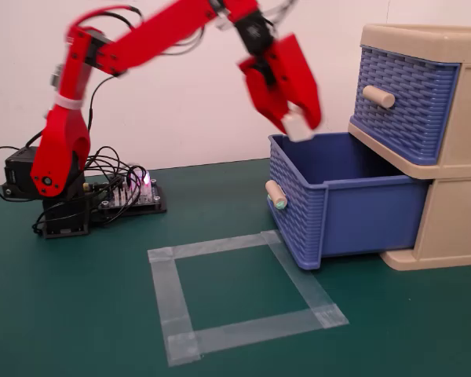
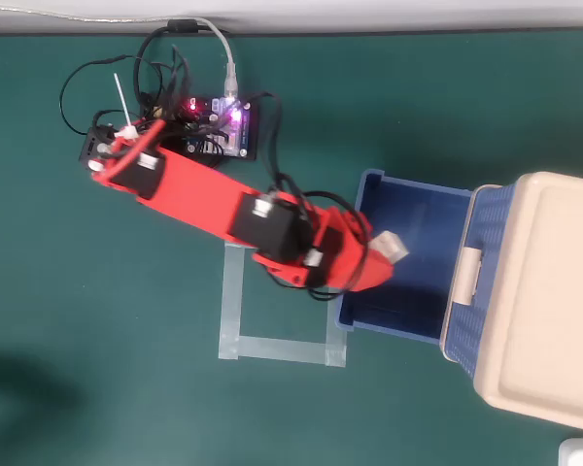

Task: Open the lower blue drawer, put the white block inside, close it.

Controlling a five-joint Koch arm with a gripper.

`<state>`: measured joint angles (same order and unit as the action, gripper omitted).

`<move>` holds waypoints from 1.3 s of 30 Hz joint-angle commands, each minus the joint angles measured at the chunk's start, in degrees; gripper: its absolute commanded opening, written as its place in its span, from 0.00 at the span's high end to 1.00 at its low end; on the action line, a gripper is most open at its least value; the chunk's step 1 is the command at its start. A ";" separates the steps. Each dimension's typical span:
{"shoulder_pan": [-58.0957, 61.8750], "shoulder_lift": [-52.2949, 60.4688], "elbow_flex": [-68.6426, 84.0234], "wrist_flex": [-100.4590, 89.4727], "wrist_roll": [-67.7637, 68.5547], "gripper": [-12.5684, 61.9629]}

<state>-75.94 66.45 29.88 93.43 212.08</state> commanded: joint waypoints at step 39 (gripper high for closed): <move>-0.09 -16.17 -3.34 -9.23 -55.11 0.39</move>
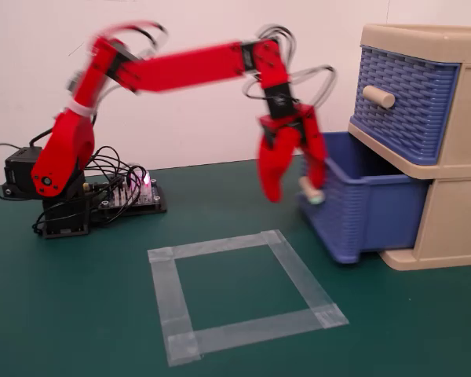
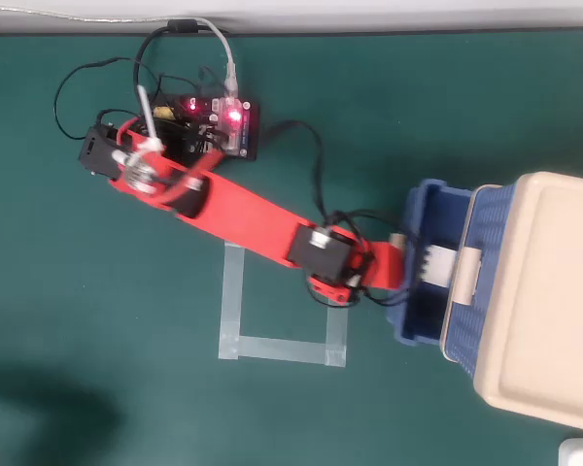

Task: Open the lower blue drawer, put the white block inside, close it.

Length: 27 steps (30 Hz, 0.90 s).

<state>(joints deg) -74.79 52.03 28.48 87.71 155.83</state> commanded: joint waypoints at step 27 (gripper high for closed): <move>45.00 40.61 17.31 28.74 -28.39 0.38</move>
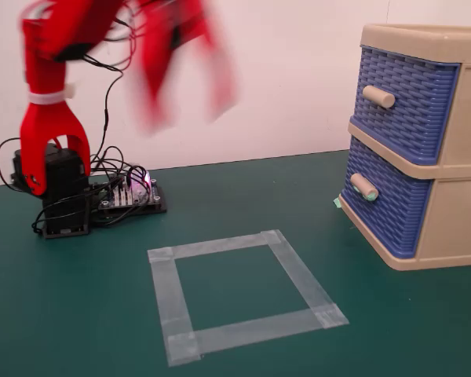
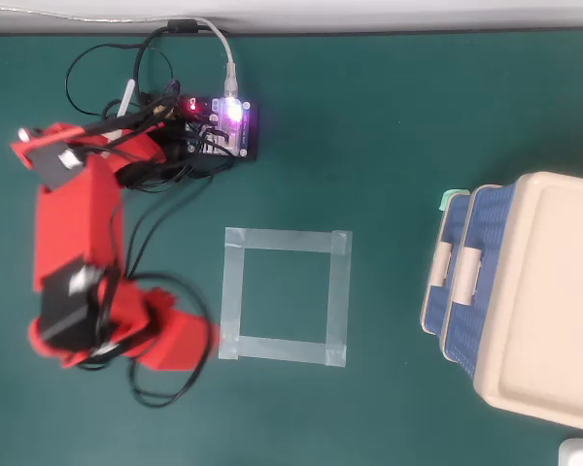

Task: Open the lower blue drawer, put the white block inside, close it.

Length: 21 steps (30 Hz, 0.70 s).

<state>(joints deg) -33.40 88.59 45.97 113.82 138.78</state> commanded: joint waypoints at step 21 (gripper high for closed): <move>37.71 46.14 98.79 -19.51 -64.34 0.37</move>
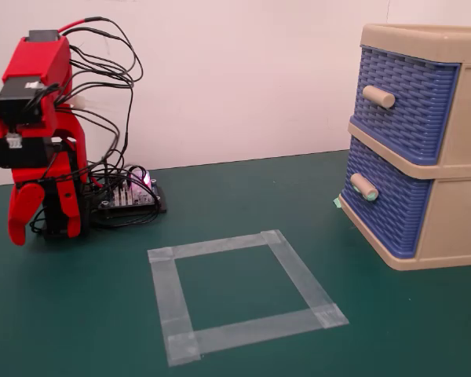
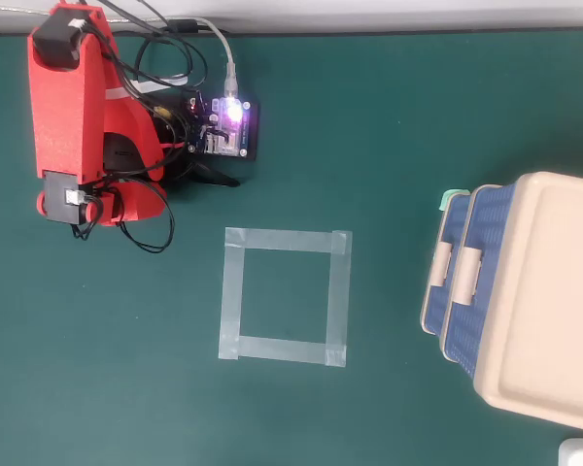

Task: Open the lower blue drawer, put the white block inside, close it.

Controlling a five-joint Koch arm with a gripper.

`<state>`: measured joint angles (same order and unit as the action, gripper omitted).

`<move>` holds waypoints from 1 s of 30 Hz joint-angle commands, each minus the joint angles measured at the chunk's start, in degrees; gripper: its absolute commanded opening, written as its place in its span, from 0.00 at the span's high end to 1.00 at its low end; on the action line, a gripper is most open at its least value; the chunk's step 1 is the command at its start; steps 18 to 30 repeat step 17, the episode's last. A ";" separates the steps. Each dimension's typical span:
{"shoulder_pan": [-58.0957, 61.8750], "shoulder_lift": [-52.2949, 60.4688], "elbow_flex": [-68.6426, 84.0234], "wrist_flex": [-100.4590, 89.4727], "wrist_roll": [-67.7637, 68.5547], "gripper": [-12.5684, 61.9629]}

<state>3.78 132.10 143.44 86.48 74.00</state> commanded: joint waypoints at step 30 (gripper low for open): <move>0.09 2.64 0.97 7.73 0.35 0.37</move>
